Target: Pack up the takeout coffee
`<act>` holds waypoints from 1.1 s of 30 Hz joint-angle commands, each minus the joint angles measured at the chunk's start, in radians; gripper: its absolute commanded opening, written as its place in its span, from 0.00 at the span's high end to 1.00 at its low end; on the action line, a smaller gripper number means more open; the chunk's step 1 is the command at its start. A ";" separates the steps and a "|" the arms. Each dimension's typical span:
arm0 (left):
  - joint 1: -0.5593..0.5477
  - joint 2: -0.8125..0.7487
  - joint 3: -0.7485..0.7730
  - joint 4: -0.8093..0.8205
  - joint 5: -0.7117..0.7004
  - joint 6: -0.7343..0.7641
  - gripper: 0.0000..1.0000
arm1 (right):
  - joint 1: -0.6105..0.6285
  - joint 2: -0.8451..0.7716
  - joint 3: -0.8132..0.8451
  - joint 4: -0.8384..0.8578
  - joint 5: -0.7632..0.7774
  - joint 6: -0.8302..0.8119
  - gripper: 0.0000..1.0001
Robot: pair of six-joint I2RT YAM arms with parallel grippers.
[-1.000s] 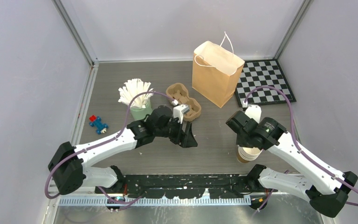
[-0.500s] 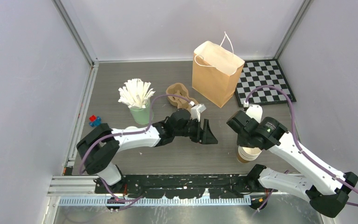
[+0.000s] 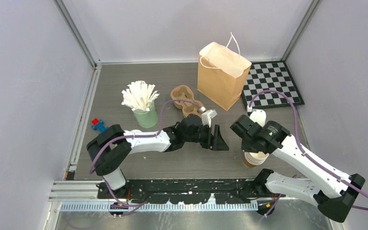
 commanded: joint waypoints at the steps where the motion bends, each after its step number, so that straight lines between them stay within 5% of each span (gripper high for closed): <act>1: -0.022 0.021 0.056 0.066 0.003 -0.005 0.41 | 0.004 -0.028 0.019 0.000 0.026 0.011 0.97; 11: -0.066 0.110 0.125 0.104 -0.104 -0.086 0.49 | 0.005 -0.053 0.029 -0.019 0.033 0.019 1.00; 18: -0.066 0.206 0.150 0.312 -0.044 -0.216 0.48 | 0.005 -0.064 0.029 -0.010 0.014 -0.001 1.00; 33: -0.080 0.272 0.170 0.412 -0.004 -0.279 0.48 | 0.005 -0.073 0.014 0.018 -0.022 -0.026 1.00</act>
